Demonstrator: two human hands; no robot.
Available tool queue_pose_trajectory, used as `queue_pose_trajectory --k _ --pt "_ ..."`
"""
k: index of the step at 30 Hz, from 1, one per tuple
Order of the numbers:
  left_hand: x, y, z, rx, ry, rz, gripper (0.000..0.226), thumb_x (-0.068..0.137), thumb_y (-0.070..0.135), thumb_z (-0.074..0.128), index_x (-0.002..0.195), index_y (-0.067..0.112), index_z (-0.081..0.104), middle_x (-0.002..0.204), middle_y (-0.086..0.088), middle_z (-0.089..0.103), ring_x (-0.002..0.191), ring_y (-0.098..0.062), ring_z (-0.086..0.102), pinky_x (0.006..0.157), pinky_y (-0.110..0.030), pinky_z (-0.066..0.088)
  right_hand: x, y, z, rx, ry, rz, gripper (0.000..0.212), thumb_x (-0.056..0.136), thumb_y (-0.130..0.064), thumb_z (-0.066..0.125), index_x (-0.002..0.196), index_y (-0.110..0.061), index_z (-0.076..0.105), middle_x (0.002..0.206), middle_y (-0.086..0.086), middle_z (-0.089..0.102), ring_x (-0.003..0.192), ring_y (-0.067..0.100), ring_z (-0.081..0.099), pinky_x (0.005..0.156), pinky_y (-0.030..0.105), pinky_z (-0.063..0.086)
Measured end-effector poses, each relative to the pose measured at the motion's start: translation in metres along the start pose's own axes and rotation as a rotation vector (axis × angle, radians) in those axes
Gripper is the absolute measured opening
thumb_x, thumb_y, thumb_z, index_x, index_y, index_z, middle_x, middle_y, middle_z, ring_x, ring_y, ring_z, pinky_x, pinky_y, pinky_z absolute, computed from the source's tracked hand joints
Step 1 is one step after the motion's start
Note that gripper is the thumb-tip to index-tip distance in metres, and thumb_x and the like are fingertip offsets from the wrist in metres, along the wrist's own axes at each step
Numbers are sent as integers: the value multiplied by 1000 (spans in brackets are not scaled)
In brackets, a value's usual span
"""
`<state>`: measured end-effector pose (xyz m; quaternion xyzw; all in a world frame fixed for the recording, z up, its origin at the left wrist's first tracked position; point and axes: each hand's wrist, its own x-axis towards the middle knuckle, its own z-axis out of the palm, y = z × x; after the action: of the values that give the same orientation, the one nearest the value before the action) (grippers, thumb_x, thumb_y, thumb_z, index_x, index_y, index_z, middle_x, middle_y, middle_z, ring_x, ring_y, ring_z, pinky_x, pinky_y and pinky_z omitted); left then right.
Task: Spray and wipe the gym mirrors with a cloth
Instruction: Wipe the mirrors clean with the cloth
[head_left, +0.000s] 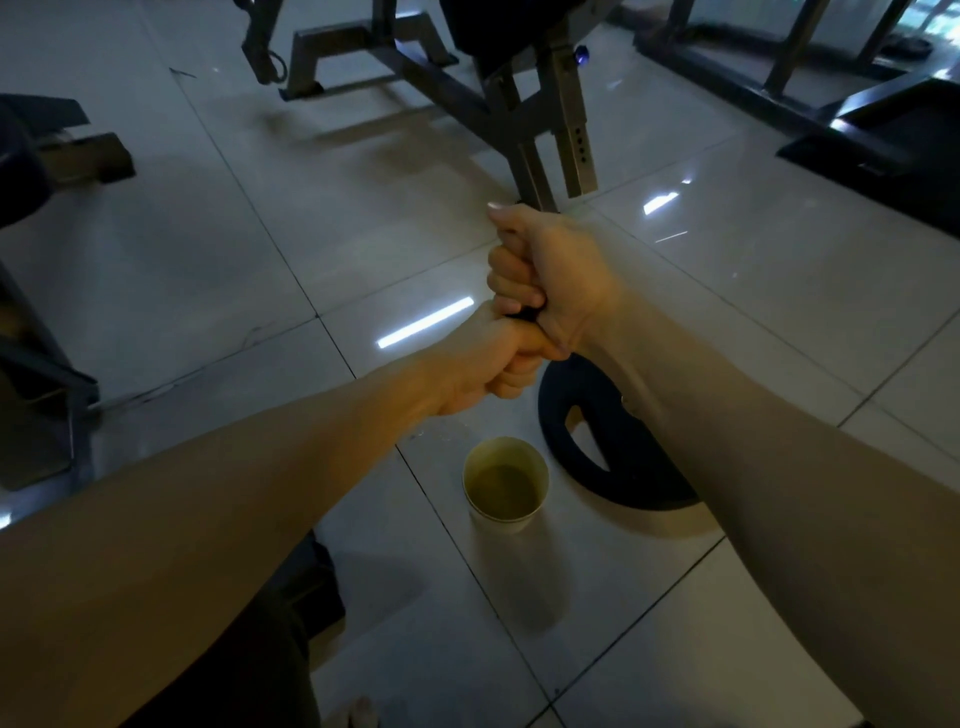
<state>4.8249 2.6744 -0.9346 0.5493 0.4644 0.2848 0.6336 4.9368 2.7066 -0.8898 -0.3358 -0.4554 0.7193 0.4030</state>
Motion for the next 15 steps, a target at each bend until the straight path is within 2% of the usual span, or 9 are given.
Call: queue_pose_trajectory --k 9,13,15 --pt "-2 -1 -4 -75 -110 -60 45 101 -1 49 64 19 34 50 4 28 45 -10 19 46 -26 17 4 -1 -1 -28 -76 41 54 107 -26 50 55 -23 40 47 -5 32 40 11 26 42 24 30" --pt "3 -1 -1 5 -76 -65 39 100 2 53 67 17 41 55 1 31 49 -11 21 52 -30 16 5 3 -3 -43 38 66 50 107 -26 51 58 -22 40 50 -4 30 42 12 25 42 24 31" --pt "5 0 1 120 -9 -86 32 98 9 62 70 18 50 59 -1 39 52 -11 30 52 -29 22 5 5 -3 -43 133 82 49 106 -28 52 59 -22 41 50 -3 31 41 12 26 41 24 31"
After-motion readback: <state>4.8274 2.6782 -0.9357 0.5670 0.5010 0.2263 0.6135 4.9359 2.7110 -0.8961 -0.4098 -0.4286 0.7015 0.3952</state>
